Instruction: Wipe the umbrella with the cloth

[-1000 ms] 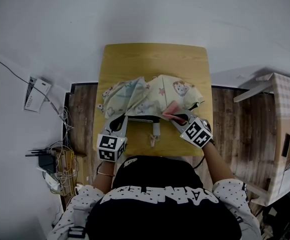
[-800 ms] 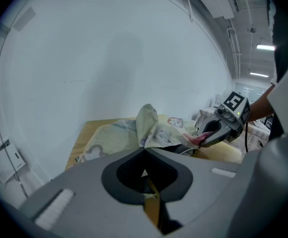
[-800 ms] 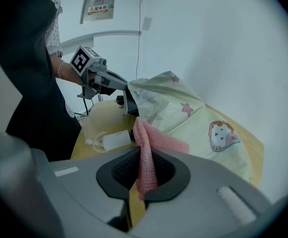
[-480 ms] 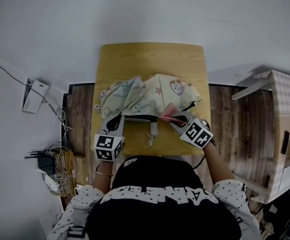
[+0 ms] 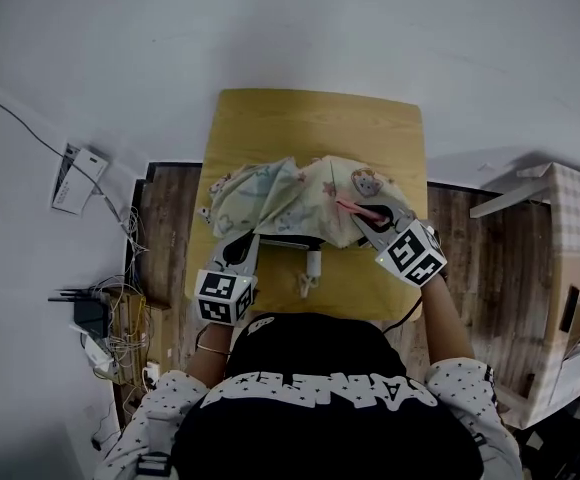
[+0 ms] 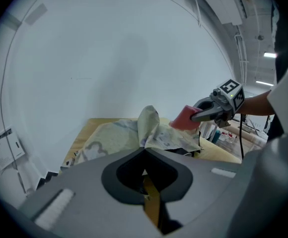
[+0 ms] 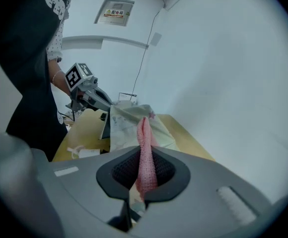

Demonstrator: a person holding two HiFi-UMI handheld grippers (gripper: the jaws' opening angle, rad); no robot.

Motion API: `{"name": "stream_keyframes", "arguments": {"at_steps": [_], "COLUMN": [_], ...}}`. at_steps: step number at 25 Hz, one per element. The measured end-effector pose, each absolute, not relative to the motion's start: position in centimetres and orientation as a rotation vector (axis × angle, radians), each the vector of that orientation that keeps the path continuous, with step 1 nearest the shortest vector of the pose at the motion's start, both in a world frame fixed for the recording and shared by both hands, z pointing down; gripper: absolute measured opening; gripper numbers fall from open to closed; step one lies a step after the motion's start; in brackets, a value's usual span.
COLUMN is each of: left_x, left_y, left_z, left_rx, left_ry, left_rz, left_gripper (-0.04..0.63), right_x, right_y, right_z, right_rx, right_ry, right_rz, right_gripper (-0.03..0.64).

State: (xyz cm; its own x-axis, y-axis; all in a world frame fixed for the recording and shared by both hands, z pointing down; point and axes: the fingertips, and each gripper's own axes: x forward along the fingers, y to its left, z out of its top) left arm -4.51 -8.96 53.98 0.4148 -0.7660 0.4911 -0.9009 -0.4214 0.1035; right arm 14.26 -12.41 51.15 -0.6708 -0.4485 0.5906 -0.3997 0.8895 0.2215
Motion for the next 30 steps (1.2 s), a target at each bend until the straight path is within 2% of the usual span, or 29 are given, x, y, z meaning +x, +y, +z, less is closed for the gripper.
{"name": "stream_keyframes", "arguments": {"at_steps": [9, 30], "left_x": [-3.8, -4.5], "left_y": [-8.1, -8.2], "left_z": [53.6, 53.9], "left_rx": [2.299, 2.292], "left_ry": [-1.46, -1.452], "left_rz": [0.51, 0.521], "left_gripper": [-0.002, -0.002], "right_x": [14.5, 18.7], "right_y": [-17.9, -16.2], "right_z": [49.3, 54.7], "right_rx": [0.77, 0.783], "right_ry": [-2.329, -2.201], "right_rz": [-0.292, -0.1], "right_gripper": [0.035, 0.035]}}
